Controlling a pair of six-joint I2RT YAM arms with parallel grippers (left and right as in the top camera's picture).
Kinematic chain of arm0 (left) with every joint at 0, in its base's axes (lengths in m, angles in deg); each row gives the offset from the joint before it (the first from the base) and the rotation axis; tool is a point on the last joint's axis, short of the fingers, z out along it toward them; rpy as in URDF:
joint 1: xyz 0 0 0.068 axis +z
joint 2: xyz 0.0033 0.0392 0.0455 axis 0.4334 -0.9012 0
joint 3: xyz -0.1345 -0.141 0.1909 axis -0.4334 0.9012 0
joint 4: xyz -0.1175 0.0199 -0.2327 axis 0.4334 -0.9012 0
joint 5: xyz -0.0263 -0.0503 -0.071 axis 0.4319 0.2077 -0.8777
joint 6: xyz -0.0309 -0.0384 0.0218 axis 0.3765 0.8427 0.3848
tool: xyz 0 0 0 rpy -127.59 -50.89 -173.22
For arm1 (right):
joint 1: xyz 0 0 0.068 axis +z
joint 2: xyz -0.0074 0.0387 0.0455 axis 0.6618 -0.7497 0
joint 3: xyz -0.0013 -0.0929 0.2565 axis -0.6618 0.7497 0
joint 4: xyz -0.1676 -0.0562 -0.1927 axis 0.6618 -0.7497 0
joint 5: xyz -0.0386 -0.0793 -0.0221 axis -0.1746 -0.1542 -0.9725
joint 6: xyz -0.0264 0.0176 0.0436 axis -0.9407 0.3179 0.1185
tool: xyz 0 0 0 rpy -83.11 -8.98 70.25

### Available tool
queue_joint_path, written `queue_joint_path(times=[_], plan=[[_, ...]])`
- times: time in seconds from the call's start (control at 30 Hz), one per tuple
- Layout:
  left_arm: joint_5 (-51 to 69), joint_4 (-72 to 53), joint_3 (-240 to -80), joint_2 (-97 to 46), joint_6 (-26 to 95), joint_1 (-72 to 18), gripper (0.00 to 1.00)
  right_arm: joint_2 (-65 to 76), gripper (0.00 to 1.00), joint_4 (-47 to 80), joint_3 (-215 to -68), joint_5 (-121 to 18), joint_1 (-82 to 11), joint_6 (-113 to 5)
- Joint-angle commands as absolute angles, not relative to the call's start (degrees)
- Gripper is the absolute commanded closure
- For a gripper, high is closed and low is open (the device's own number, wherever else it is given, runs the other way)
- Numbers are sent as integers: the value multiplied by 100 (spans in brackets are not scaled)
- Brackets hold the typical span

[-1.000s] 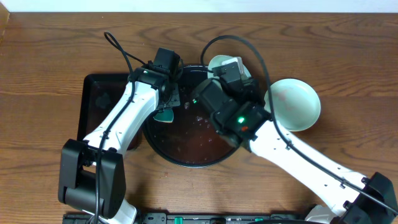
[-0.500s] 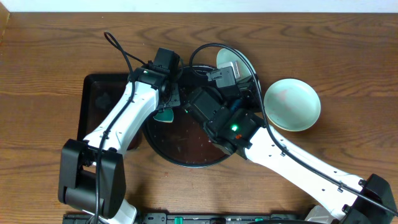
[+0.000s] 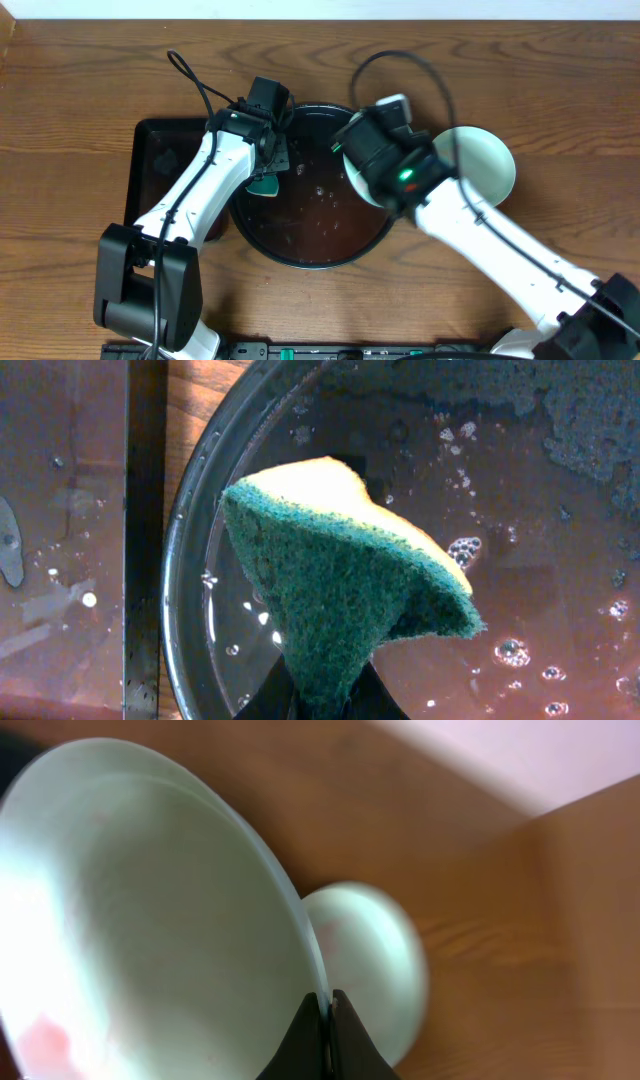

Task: Clean dirty plates on tray and stack at the side
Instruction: 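Lift the last light-blue plate with the right gripper toward the stack, then place the light-blue plate on the stack and open the right gripper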

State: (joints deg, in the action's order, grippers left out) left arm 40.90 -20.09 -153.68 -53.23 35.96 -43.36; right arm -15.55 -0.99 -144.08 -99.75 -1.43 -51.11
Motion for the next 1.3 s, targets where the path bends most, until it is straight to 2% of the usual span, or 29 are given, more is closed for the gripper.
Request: queue_joint_path(times=[0.0,0.23,0.4,0.57,0.73,0.93,0.97,1.13,1.27], plan=[[4182,-2020,-15438,-5334,3649,-4316,92,-1432,99,-108,-14421,-7671,-882,-5297],[4180,-2020,-15438,-5334,3649,-4316,92,-1432,99,-364,-14421,-5844,-2670,-5572],[4180,-2018,-15438,-5334,3649,-4316,92,-1435,99,-663,-14379,-5831,-3900,-5677],[4180,-2002,-15438,-5334,3649,-4316,92,-1456,99,-447,-14098,-6069,-4864,-5718],[4180,-1974,-15438,-5334,3649,-4316,92,-1483,99,170,-13457,-6058,-5354,-5594],[4180,-1959,-15440,-5334,3646,-4316,92,-1483,98,909,-12742,-5868,-5286,-5563],[4180,-1954,-15440,-5334,3644,-4316,92,-1483,93,1003,-12670,-5866,-5262,-5563],[4177,-2020,-15625,-5266,3367,-4259,92,-1472,56,1140,-12622,-5816,-5170,-5563],[4180,-2490,-16071,-5065,3080,-4091,92,-1452,46,983,-12913,-5322,-5072,-5563]])
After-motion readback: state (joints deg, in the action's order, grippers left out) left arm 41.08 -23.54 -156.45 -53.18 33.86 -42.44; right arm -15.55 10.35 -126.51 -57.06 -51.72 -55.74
